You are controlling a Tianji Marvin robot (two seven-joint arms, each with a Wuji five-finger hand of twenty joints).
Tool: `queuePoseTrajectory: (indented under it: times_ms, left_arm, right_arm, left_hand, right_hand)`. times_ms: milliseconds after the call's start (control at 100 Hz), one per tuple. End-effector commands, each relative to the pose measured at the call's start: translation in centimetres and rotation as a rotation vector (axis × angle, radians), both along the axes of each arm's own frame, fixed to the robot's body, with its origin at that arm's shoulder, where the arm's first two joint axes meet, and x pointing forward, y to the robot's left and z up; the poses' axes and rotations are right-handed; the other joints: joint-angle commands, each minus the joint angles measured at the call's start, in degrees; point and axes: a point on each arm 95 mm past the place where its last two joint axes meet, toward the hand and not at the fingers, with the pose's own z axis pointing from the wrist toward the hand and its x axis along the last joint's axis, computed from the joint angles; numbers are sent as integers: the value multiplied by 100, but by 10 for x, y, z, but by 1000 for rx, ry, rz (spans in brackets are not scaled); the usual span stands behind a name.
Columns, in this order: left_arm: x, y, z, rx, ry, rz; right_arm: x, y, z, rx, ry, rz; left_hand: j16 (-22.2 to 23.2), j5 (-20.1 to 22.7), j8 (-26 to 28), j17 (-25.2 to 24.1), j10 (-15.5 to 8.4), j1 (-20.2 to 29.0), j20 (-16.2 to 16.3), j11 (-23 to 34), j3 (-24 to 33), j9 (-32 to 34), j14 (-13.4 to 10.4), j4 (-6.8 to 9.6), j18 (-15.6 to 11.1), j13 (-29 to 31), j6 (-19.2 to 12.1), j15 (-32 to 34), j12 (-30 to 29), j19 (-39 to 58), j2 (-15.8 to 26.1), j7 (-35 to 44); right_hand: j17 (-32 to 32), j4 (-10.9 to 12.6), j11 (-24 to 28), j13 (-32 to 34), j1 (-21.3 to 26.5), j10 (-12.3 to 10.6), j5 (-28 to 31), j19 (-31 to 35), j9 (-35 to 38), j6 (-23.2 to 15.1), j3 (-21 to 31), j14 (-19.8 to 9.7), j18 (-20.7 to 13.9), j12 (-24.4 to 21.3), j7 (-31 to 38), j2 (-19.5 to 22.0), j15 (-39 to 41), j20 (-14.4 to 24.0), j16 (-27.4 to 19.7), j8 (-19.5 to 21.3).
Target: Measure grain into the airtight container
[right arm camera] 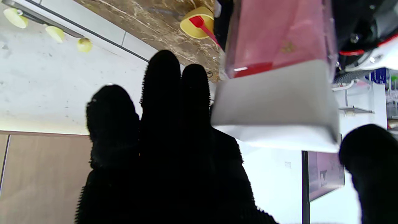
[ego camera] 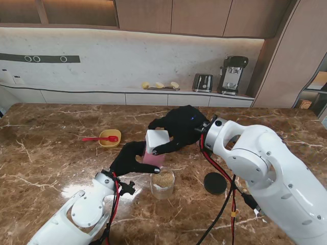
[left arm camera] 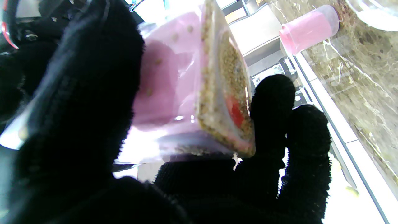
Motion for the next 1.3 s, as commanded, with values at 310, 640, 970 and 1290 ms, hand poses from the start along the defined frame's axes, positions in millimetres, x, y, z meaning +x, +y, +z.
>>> queuePoseTrajectory:
  times_ms: [310, 640, 970, 1290]
  left_arm:
    - [-3, 0, 1, 5, 3, -2]
    - [-2, 0, 1, 10, 4, -8]
    - [-1, -1, 2, 15, 5, -15]
    - [-2, -1, 1, 12, 4, -7]
  right_arm:
    - [-5, -20, 26, 84, -13, 37]
    - [2, -31, 27, 19, 151, 170]
    - [14, -23, 2, -9, 189, 211]
    - [17, -15, -2, 55, 152, 225]
  left_hand:
    - [61, 831, -10, -15, -1147, 1261, 69, 974, 3043, 779, -405, -59, -146, 106, -2313, 124, 301, 115, 2466, 4008]
    - [62, 820, -7, -14, -1153, 1261, 69, 973, 3039, 770, -422, -60, -147, 102, -2317, 123, 302, 116, 2478, 4012]
    - [62, 827, -7, -24, -1140, 1263, 69, 976, 3033, 775, -405, -57, -141, 99, -2306, 118, 298, 114, 2483, 4014]
    - [64, 836, -8, -26, -1133, 1270, 72, 975, 3032, 771, -402, -56, -133, 98, -2295, 118, 299, 112, 2485, 4013]
  right_hand:
    - [-2910, 193, -1381, -2859, 1441, 21, -1050, -3038, -2772, -426, -119, 257, 309, -595, -448, -717, -2545, 337, -821, 334]
    - [-4230, -269, -1593, -4893, 4922, 163, -1399, -4878, -4870, -2083, 3926, 221, 107, -908, -499, -2016, -3115, 657, -1421, 1314]
    - [-3980, -334, -1031, -4865, 4936, 191, -1429, -4787, -5385, -2298, 4030, 171, 20, -989, -563, -2037, -2835, 741, -1457, 1424]
    - [-3604, -386, -379, -4192, 4086, -136, -596, -4205, -4384, -1948, 2938, -193, 67, -635, 310, -2224, -2138, 999, -905, 1882]
